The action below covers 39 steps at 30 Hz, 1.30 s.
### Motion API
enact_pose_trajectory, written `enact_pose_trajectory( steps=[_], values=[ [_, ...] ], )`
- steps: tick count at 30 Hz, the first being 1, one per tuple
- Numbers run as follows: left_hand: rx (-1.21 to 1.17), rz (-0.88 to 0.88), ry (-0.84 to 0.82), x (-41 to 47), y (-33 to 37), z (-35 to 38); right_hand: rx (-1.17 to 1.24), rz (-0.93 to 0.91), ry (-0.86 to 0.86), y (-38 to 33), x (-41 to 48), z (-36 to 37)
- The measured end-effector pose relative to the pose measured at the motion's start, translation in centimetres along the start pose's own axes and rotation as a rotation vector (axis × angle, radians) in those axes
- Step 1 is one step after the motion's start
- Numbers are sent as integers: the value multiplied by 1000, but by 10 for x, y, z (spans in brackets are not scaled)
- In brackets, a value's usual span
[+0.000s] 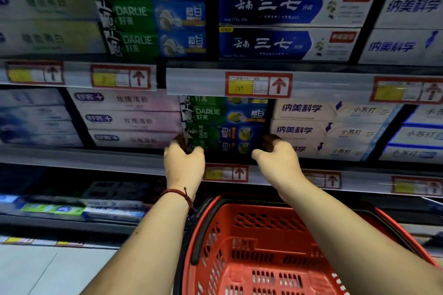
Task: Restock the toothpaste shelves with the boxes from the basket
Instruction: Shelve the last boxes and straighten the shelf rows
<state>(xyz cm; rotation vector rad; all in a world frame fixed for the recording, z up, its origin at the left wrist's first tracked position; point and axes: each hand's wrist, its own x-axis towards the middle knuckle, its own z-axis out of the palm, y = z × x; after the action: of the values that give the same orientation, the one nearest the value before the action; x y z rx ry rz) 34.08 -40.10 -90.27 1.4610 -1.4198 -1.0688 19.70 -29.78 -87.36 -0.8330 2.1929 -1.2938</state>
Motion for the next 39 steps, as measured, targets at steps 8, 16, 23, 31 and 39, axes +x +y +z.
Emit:
enact_pose_trajectory(
  steps=[8,16,23,31,39],
  values=[
    [-14,-5,44,0,-3,4,48,-30,33,3,0,5],
    [11,14,61,-3,0,5,169,-19,39,4,0,4],
    [17,11,67,-5,0,4,205,12,41,1,1,3],
    [26,31,36,-6,0,5,183,-8,46,1,0,7],
    [-3,61,67,-6,8,4,89,-84,43,-2,-4,0]
  ],
)
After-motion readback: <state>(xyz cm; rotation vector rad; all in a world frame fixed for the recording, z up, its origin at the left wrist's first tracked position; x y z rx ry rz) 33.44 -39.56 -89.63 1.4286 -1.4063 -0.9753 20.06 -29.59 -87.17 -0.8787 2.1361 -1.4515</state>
